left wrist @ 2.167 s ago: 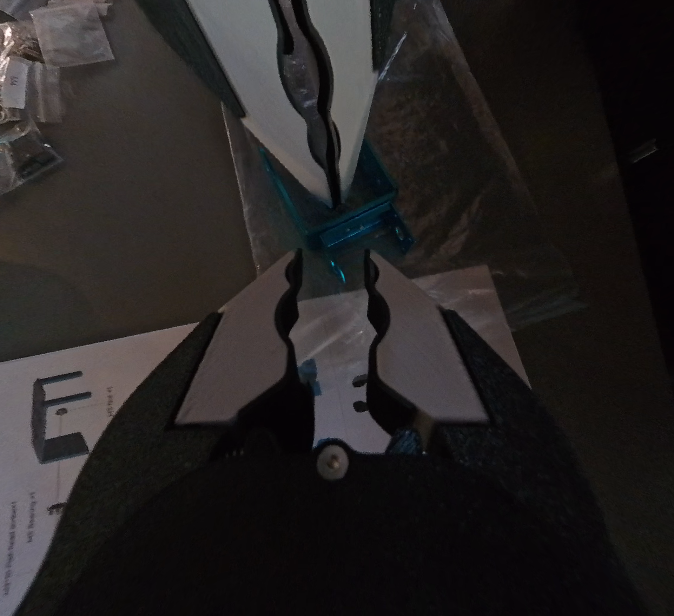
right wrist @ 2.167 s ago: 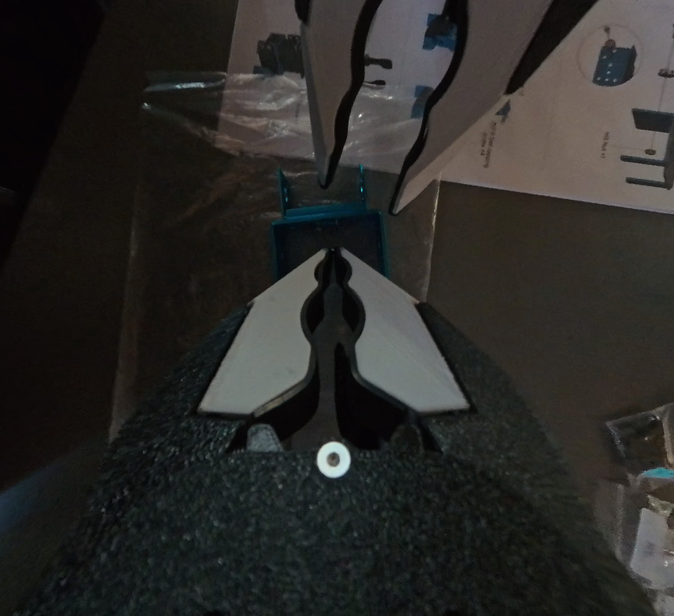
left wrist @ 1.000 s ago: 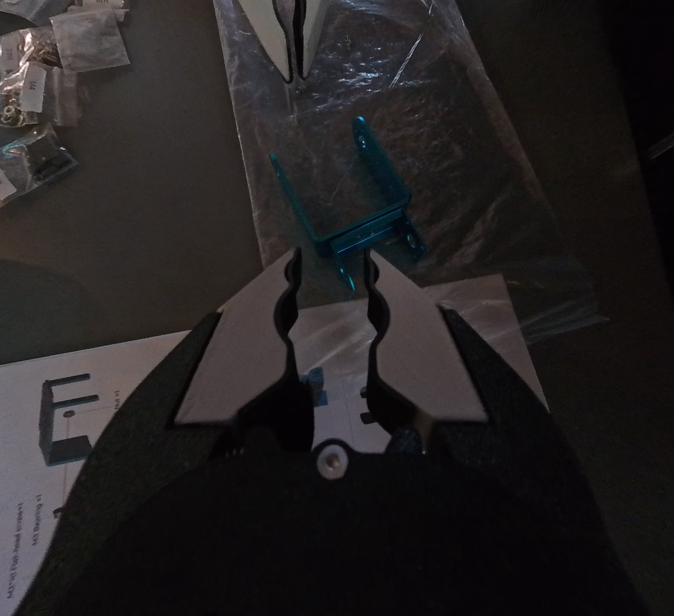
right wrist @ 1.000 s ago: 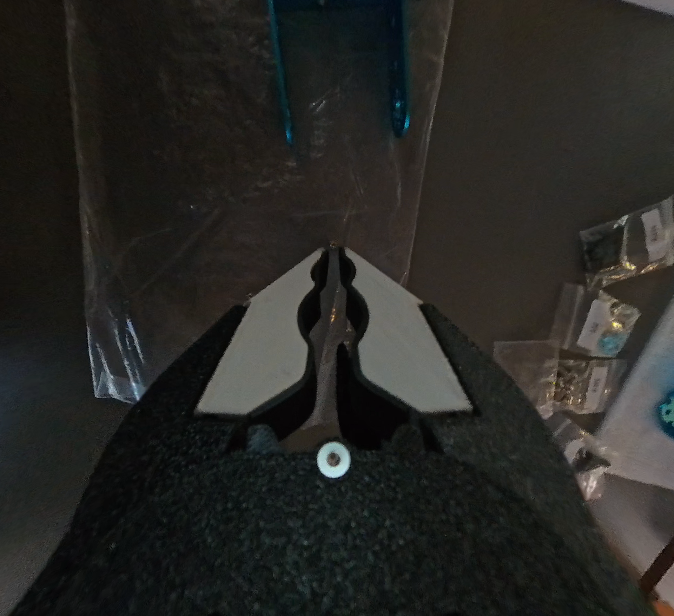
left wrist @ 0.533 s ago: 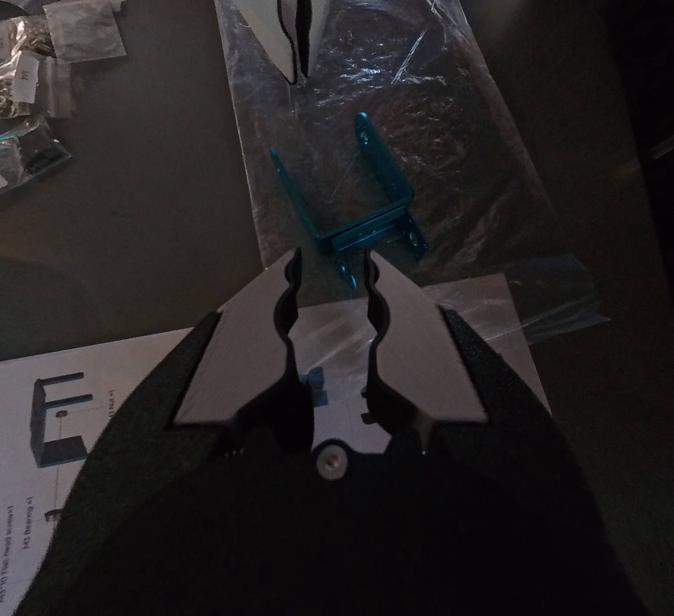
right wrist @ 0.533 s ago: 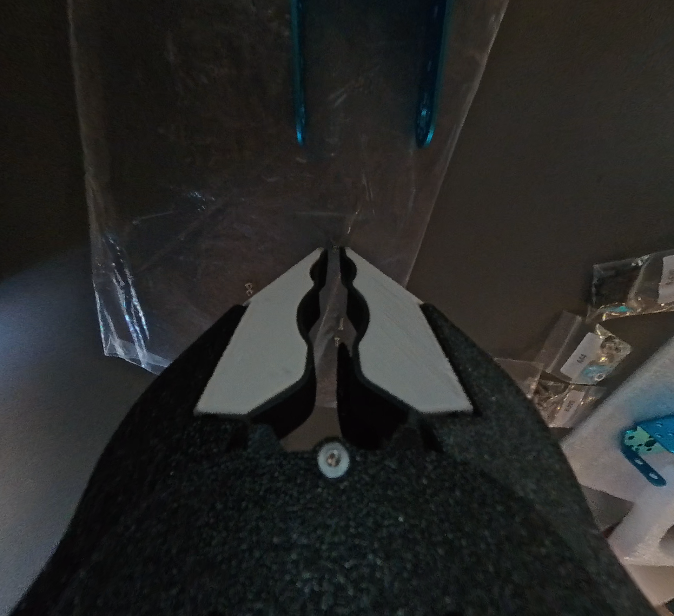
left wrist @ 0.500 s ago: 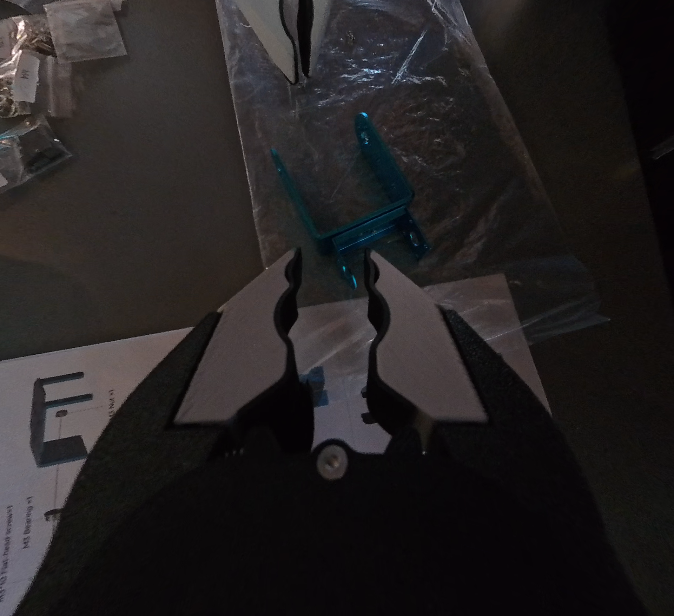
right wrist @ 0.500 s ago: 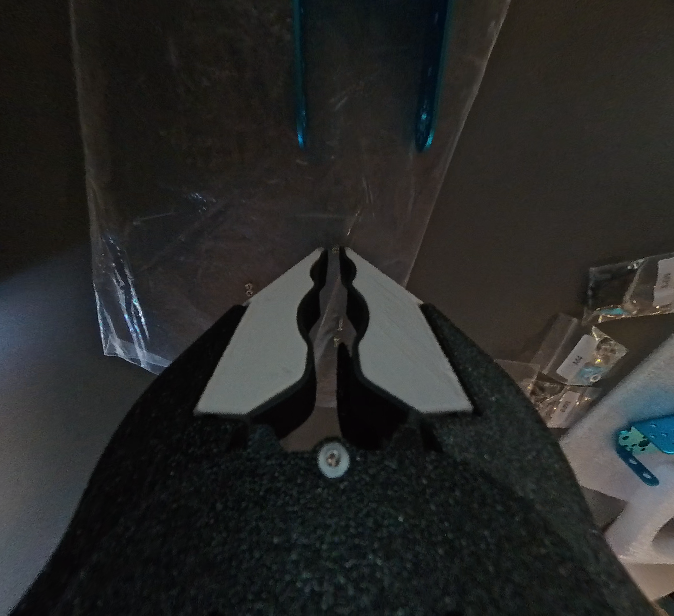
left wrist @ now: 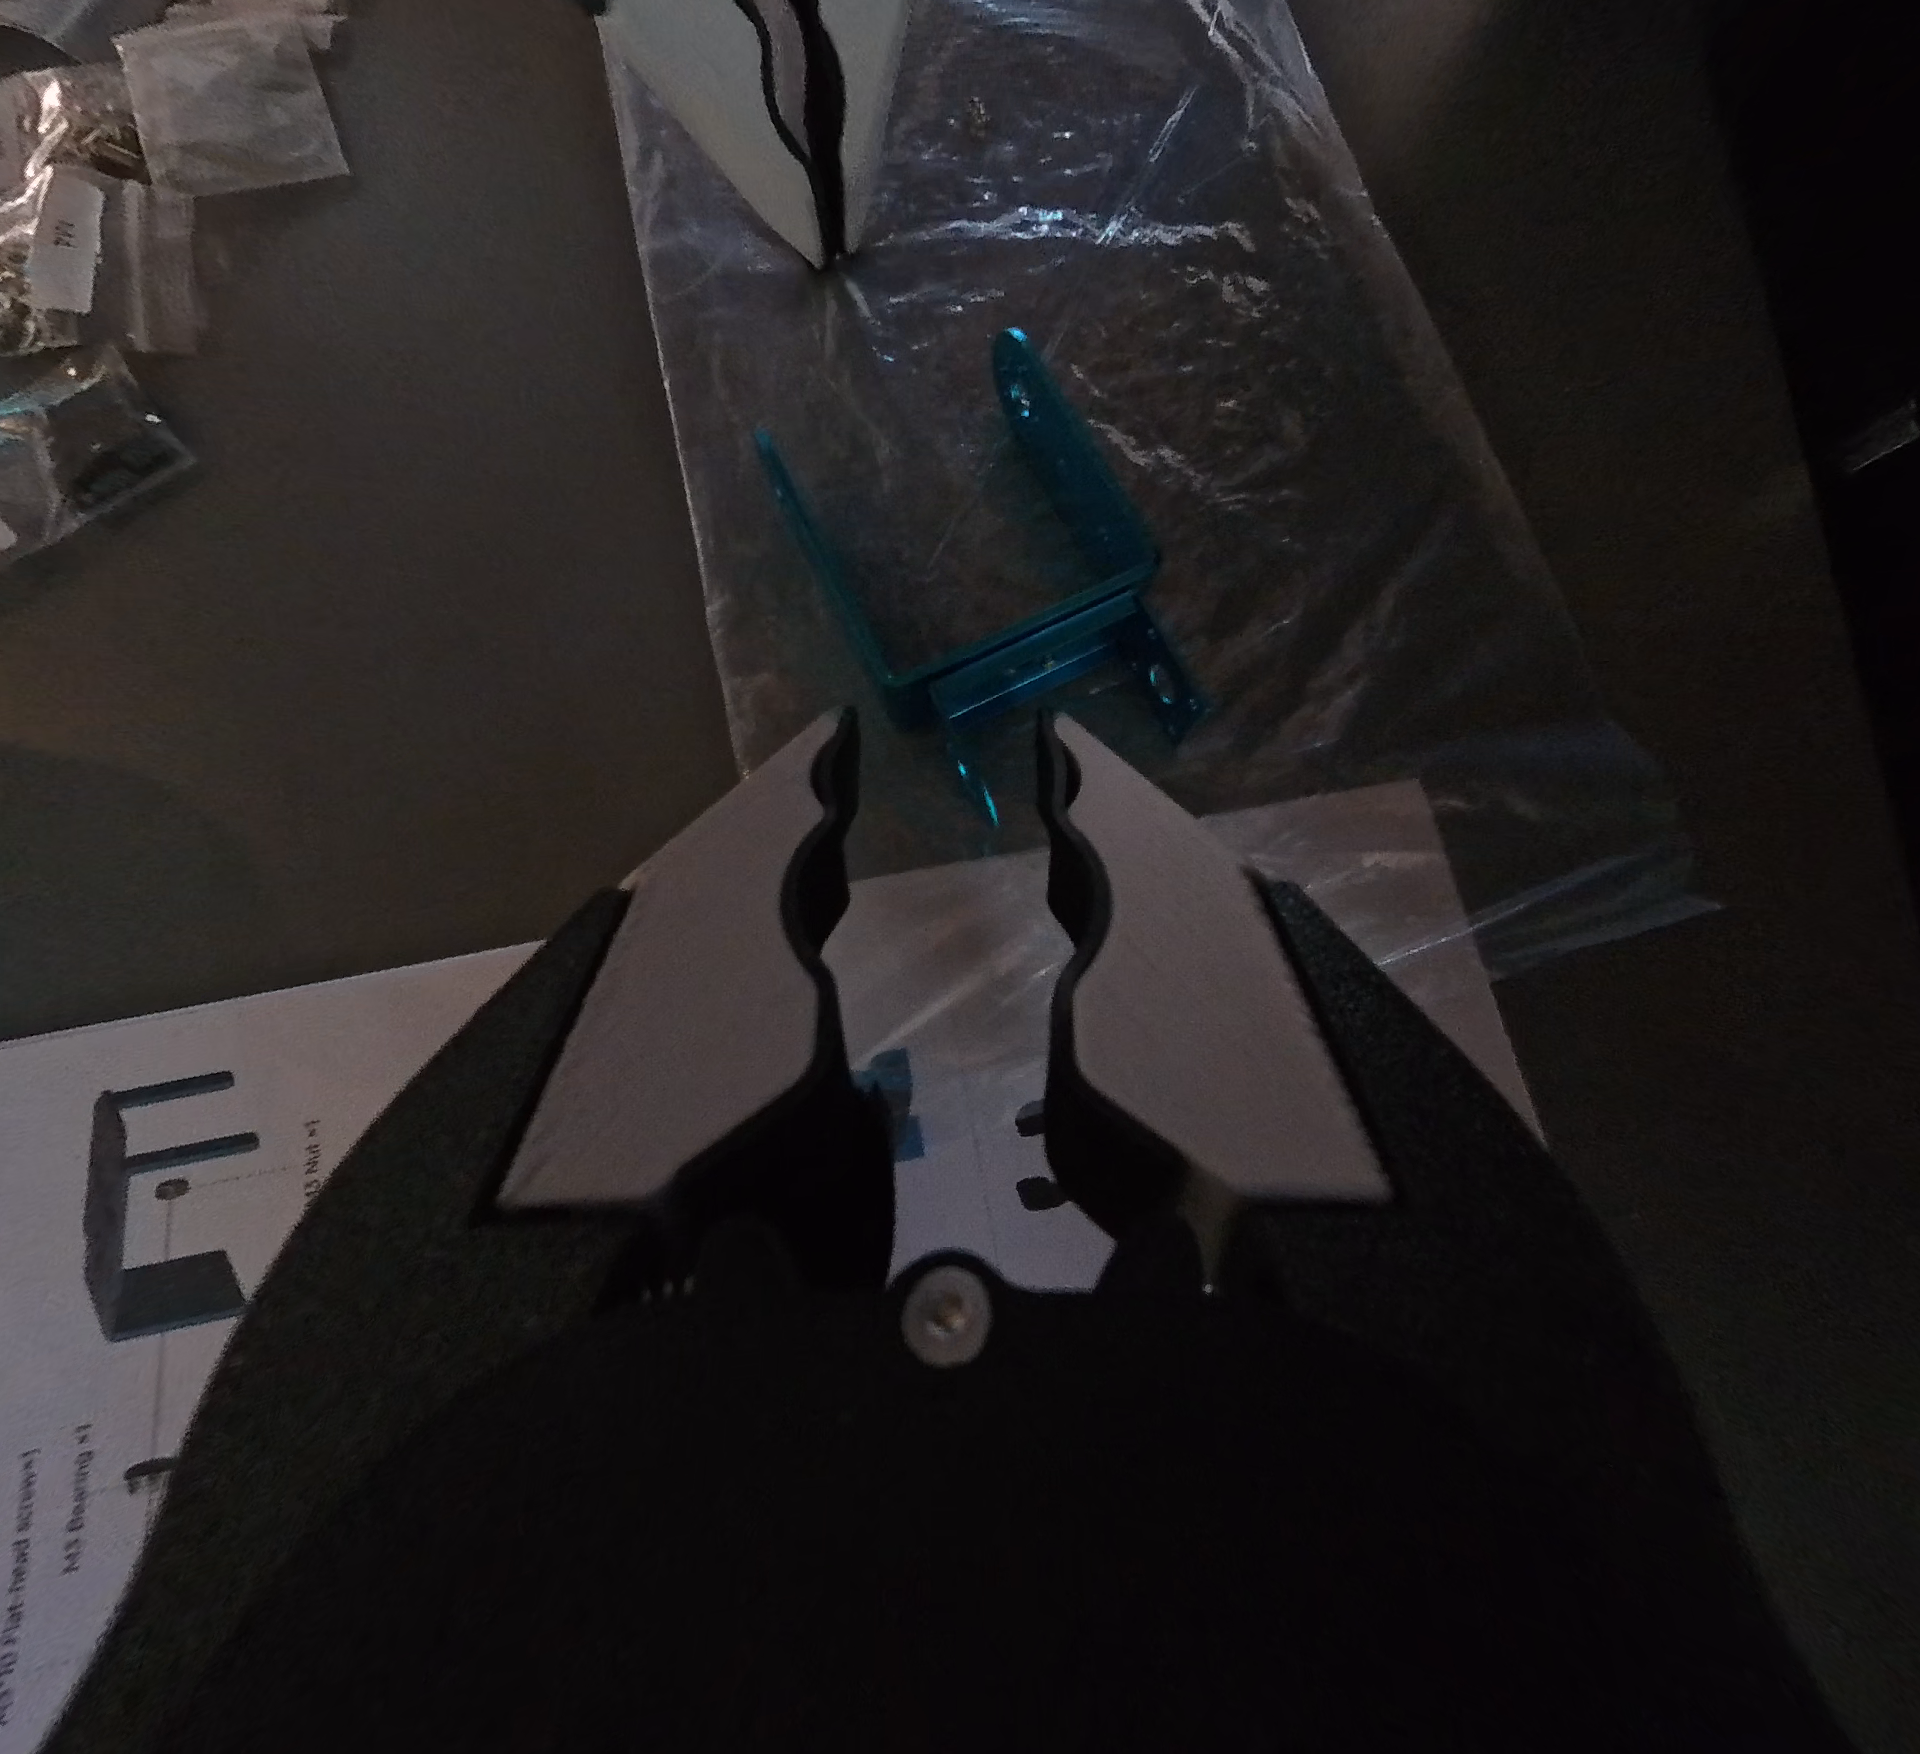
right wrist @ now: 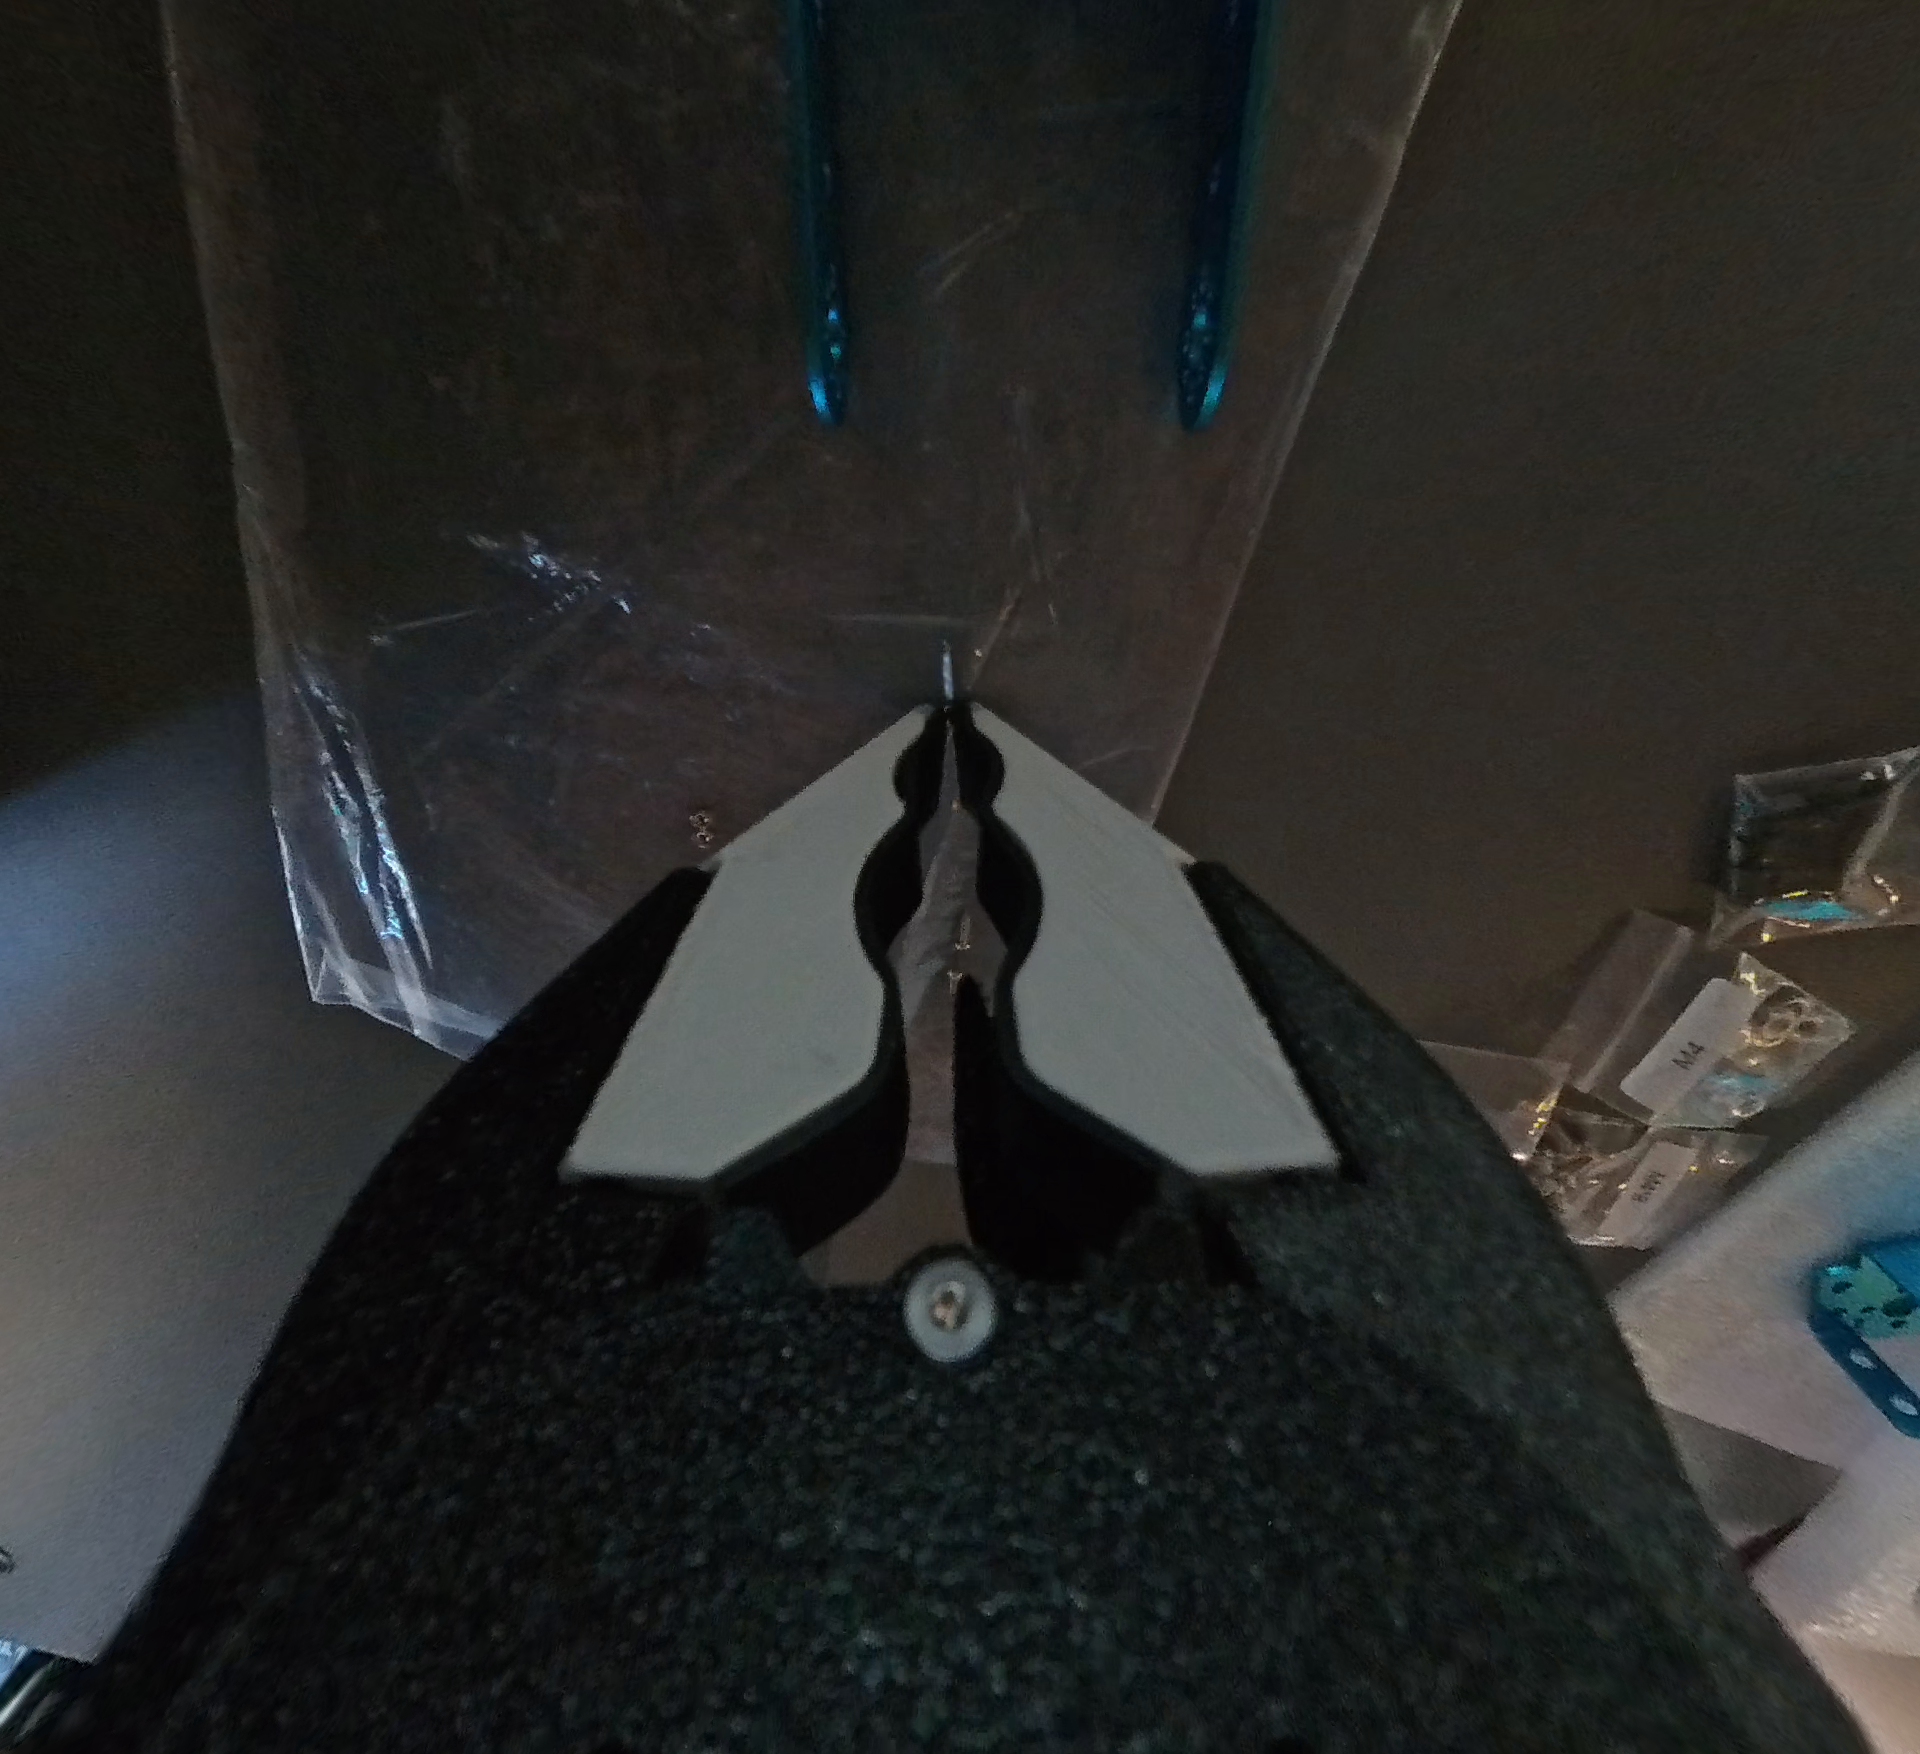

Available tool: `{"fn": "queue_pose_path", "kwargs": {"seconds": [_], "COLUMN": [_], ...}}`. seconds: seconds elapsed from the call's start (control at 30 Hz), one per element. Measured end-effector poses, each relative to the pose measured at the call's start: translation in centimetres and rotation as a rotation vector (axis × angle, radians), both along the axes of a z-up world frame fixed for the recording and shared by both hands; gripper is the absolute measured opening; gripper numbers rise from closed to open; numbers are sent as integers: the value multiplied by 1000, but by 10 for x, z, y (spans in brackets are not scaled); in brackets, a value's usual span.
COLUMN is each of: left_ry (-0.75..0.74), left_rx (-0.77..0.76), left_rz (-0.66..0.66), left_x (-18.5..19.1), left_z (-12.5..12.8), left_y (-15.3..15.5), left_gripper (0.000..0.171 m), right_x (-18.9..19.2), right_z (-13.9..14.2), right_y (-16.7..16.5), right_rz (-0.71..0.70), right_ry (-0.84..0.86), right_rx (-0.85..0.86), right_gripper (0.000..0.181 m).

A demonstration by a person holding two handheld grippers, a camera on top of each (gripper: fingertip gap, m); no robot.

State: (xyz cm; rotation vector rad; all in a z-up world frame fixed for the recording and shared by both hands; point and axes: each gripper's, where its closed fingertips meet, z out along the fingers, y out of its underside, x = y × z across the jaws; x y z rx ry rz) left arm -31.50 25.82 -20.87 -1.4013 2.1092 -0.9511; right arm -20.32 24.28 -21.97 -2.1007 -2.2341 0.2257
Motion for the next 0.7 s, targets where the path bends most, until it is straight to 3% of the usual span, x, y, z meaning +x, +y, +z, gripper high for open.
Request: {"fn": "queue_pose_path", "kwargs": {"seconds": [0.4, 0.7], "left_ry": [-3, -22], "left_rx": [8, 24], "left_rz": [0, -3], "left_x": [1, 3], "left_z": [0, 2], "left_y": [0, 0], "left_gripper": [33, 33], "right_x": [-7, -76], "right_z": [8, 23], "right_y": [1, 8], "right_rz": [-41, -423], "right_ry": [74, 428], "right_rx": [64, -138], "right_gripper": [1, 1]}}
